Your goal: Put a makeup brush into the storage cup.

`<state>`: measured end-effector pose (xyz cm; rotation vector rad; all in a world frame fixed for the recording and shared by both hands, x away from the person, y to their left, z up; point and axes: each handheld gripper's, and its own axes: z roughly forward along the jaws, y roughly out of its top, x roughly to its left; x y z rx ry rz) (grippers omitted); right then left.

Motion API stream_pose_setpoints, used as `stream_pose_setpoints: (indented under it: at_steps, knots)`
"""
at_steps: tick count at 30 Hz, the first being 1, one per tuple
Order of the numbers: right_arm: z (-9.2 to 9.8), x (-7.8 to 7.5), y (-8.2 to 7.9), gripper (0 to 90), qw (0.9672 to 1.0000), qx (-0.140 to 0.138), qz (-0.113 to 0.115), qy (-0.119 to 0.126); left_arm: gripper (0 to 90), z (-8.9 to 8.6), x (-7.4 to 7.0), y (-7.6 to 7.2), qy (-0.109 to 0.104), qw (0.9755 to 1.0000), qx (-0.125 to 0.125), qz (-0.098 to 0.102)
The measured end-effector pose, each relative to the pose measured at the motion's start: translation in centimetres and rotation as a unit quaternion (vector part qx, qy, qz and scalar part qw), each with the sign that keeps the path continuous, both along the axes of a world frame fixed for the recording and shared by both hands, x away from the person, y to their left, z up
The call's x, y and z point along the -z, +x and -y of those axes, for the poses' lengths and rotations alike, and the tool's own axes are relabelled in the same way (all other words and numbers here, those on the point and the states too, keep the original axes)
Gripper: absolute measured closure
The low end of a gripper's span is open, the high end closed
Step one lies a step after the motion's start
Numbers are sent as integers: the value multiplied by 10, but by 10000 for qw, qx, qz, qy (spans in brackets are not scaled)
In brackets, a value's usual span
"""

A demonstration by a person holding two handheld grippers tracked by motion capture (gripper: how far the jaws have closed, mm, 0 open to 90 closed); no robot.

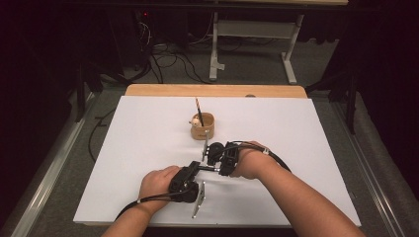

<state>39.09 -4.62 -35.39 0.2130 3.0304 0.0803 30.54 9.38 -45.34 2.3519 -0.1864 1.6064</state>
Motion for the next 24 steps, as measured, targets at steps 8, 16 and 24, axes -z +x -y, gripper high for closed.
stream_pose_setpoints:
  at_steps: [8,16,24]
  knots:
    - [1,-1,0,779,10000,5,45,45,785,0,0,1,-106,9999,45,-51]
    - [3,-3,1,719,10000,25,43,72,787,-1,-1,1,-136,9999,11,-81]
    - [6,-6,2,635,9999,113,97,70,787,-1,-1,1,-185,9998,-22,-110]
